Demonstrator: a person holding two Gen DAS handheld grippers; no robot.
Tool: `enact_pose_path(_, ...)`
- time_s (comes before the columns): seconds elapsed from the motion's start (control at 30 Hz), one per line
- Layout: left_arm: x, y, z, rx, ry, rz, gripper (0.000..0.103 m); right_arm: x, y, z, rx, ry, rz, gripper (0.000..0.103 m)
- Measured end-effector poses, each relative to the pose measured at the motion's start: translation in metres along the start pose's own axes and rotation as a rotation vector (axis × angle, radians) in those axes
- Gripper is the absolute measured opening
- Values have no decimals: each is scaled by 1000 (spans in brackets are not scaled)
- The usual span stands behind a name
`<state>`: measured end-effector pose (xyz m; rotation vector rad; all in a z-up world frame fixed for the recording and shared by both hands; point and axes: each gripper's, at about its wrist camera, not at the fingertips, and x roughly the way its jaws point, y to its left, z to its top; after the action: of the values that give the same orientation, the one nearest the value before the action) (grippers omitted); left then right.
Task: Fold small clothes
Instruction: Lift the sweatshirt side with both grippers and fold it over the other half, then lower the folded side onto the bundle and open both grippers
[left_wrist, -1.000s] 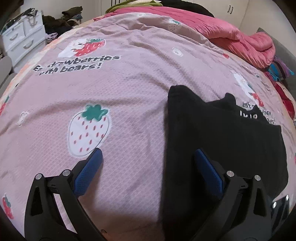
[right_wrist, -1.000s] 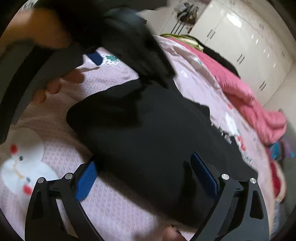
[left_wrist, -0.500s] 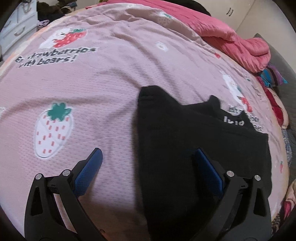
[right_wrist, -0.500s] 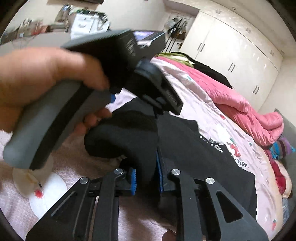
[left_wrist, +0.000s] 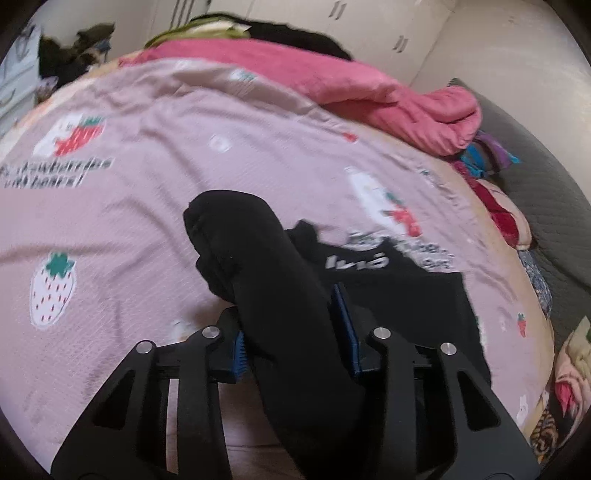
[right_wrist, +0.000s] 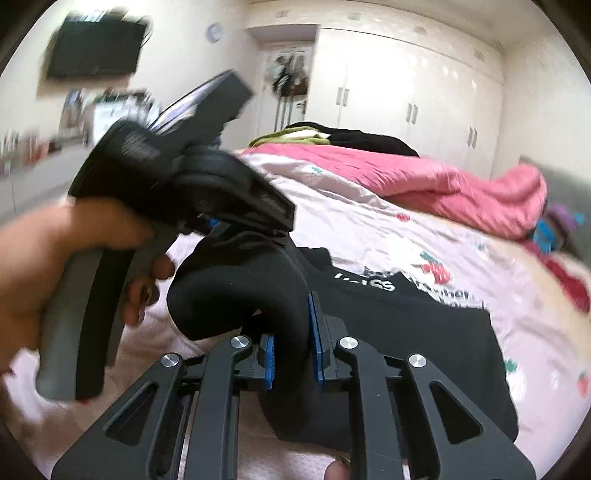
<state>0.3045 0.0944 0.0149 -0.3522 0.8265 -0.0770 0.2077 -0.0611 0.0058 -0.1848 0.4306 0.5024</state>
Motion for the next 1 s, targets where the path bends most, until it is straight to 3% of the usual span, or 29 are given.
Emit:
enact_pose_path(0.13,-5,-32,10,12,-17,-38,31,-14,-26,2,58,-45,-13,14)
enact_pose_path(0.33,5,-82,17,72,-9,-33,31,-27,-57,-6,137,-45,-33,13)
enact_pose_path(1.0,76,-202,-15,206,118,-73,31,-39,-157,-73,426,90,-15,8)
